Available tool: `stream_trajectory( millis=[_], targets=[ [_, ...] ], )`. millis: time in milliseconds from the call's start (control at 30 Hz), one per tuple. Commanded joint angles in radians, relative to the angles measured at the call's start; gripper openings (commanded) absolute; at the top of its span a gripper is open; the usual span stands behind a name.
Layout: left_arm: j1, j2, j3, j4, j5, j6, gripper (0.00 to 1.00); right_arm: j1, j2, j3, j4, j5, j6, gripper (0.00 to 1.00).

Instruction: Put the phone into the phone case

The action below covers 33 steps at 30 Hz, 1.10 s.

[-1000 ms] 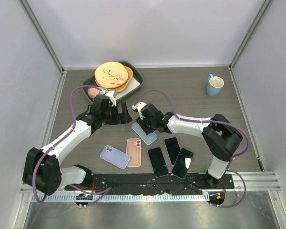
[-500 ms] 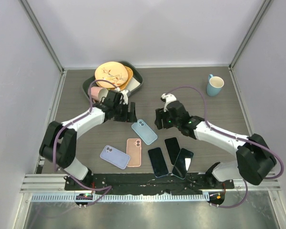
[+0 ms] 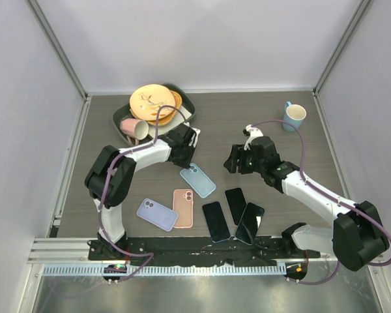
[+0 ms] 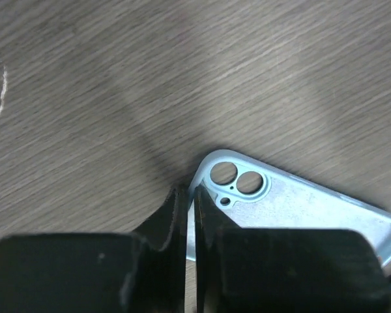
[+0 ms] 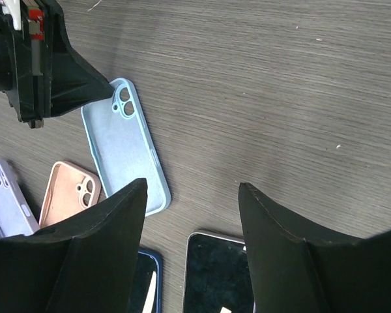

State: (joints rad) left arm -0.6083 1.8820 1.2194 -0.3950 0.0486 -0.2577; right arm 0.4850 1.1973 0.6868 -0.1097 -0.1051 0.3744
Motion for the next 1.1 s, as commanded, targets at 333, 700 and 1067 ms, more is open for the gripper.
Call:
stream_trajectory(
  millis=[333, 700, 1067],
  targets=[
    [-0.030, -0.064, -0.015, -0.018, -0.154, -0.171, 0.00, -0.020, -0.001, 0.023, 0.030, -0.059, 0.014, 0.63],
    [0.090, -0.153, -0.072, -0.033, -0.222, -0.253, 0.00, -0.019, 0.024, 0.025, 0.030, -0.085, 0.018, 0.63],
    [0.113, -0.277, -0.151, 0.033, -0.118, -0.184, 0.70, -0.020, -0.001, 0.005, -0.004, -0.096, 0.023, 0.64]
  ],
)
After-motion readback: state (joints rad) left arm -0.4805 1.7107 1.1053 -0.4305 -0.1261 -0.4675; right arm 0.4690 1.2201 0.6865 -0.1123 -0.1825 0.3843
